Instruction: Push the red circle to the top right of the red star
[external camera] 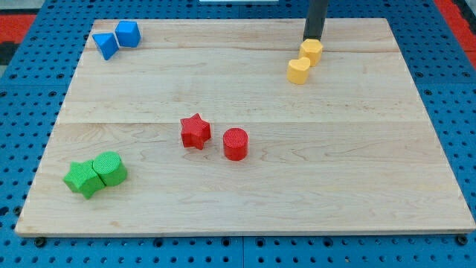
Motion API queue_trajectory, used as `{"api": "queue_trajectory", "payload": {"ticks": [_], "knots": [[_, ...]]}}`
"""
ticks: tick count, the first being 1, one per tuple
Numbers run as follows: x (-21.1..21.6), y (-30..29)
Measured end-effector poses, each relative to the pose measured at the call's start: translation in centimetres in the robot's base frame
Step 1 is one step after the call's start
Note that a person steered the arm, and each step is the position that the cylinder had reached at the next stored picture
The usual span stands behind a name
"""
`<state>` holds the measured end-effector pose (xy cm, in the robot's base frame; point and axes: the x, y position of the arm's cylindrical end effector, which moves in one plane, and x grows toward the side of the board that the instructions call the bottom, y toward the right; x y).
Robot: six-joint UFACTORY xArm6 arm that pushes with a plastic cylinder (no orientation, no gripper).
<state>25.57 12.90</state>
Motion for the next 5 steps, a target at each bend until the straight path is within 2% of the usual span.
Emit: {"api": "queue_trajectory", "payload": {"ticks": [1, 2, 3, 4, 5], "knots": [[0.3, 2.5], [2.7, -0.2], [3.1, -3.5], [5.2, 2.2], [15.2, 5.4]]}}
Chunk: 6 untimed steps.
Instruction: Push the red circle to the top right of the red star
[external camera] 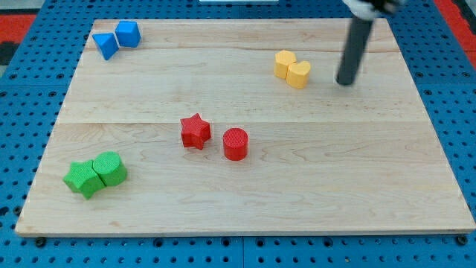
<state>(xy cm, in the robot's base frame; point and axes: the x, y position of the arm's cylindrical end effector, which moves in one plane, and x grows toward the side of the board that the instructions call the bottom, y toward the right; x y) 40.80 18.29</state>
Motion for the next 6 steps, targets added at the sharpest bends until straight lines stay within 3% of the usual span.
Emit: {"api": "queue_trajectory", "payload": {"ticks": [1, 2, 3, 4, 5, 6], "knots": [[9.7, -2.9], [11.5, -10.6], [10.6, -19.6], [9.3, -19.6], [12.4, -15.6], [10.0, -16.4]]}}
